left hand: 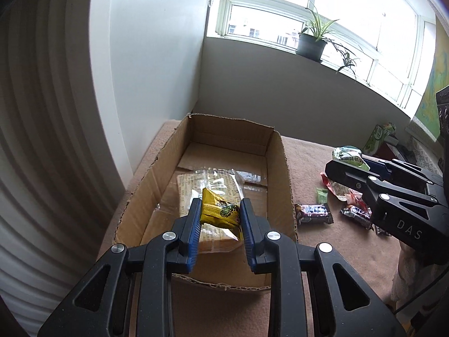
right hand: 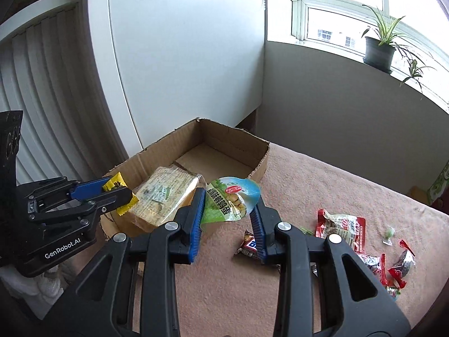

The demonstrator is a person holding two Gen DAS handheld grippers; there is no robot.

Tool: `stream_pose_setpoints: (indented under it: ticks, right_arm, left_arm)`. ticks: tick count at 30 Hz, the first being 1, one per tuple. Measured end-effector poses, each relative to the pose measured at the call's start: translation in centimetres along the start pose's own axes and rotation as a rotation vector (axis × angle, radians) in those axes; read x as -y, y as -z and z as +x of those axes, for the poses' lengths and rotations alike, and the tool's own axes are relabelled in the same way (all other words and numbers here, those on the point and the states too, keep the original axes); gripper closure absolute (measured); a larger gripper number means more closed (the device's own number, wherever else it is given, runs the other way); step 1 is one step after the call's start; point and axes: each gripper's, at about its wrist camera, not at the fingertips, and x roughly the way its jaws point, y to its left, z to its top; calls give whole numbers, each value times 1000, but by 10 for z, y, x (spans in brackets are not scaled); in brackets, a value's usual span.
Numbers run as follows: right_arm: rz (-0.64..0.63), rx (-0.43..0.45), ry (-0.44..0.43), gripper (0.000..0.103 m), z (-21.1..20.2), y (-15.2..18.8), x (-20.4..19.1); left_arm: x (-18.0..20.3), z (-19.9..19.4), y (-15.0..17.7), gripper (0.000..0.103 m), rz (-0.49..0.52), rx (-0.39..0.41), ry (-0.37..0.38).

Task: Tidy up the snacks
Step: 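Drop the yellow packet into the box with the left gripper while the right gripper drops the jelly cup there, then move both grippers back over the remaining snacks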

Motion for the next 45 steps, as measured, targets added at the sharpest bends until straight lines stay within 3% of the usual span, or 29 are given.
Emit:
stream_pose_setpoints:
  ticks: [7,9,11,14,30,38,45]
  right_arm:
    - [-23,-31,-23,67,28,-3,-17]
    - [-24,-33,-24,54,31,-3,-19]
    - [-13,-24,-20,43,31,-4,-19]
    - [7,-17,-24,35,25,-5,-13]
    - [74,17,23,31,-35,20,44]
    - [141,6,89,31,-75,63,108]
    - [191,-57,154,31,-100,114,165]
  left_arm:
    - [-18,7,1,77,-21,-23,-18]
    - [-20,8,0,76,-28,-24,-29]
    - [-22,10,-1,62,-40,-28,-36]
    - [-25,7,0,52,-47,-20,-32]
    - [5,-7,0,52,-32,-8,10]
    - [53,-12,5,52,19,-20,78]
    - [104,4,18,52,82,-71,140]
